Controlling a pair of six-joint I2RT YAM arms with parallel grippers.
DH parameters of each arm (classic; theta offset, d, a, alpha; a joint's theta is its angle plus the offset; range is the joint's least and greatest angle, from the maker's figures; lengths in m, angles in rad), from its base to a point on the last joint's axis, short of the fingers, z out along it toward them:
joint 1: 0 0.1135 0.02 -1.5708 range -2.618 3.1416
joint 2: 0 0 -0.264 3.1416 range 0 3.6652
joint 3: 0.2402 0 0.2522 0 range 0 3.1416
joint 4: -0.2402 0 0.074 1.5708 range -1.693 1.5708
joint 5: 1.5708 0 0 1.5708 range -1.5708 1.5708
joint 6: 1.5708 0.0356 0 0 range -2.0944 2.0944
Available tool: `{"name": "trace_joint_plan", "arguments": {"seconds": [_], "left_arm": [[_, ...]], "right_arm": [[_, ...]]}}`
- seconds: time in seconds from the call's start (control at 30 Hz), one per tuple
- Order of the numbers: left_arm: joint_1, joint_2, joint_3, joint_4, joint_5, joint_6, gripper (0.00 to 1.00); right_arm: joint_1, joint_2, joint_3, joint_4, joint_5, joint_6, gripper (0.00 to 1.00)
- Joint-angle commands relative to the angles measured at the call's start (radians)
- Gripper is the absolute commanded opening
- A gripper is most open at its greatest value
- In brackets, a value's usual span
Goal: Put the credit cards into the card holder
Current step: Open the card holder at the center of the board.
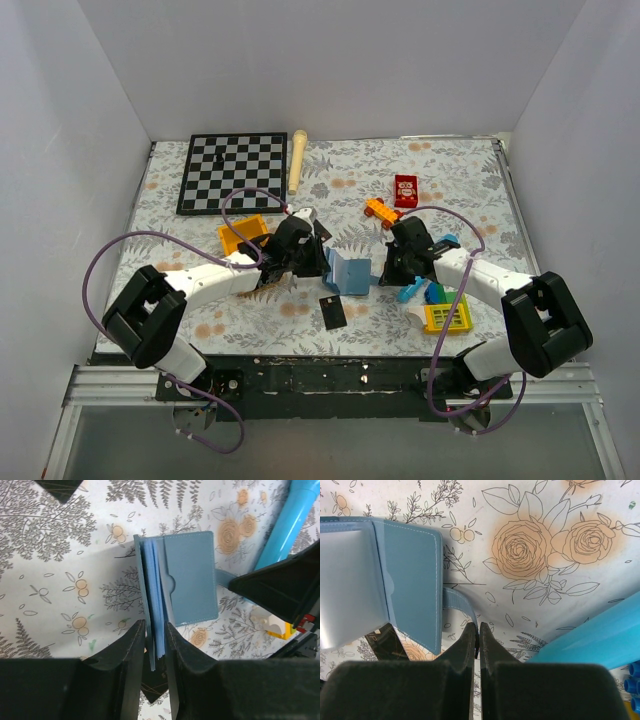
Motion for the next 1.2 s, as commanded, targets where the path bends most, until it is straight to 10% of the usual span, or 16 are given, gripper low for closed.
{"name": "trace_joint_plan", "arguments": {"seconds": [0.0,0.63,1.17], "left_arm": [[0.005,-0.023,-0.018,0.101,0.068,0.004,0.2],[0.005,0.076,0.013,0.092,0.105,0.015,0.0],[0.005,0.049,0.014,0.041,0.051,0.015,0.0]], "right_arm": [[-0.005,-0.02,-0.002,-0.005,0.008,-0.006,0.01],[-0.016,-0.025,0.001,-0.013,0.003,-0.013,0.02],[-0.017,-0.081,0.077,-0.105,0.06,-0.046,0.4]]}}
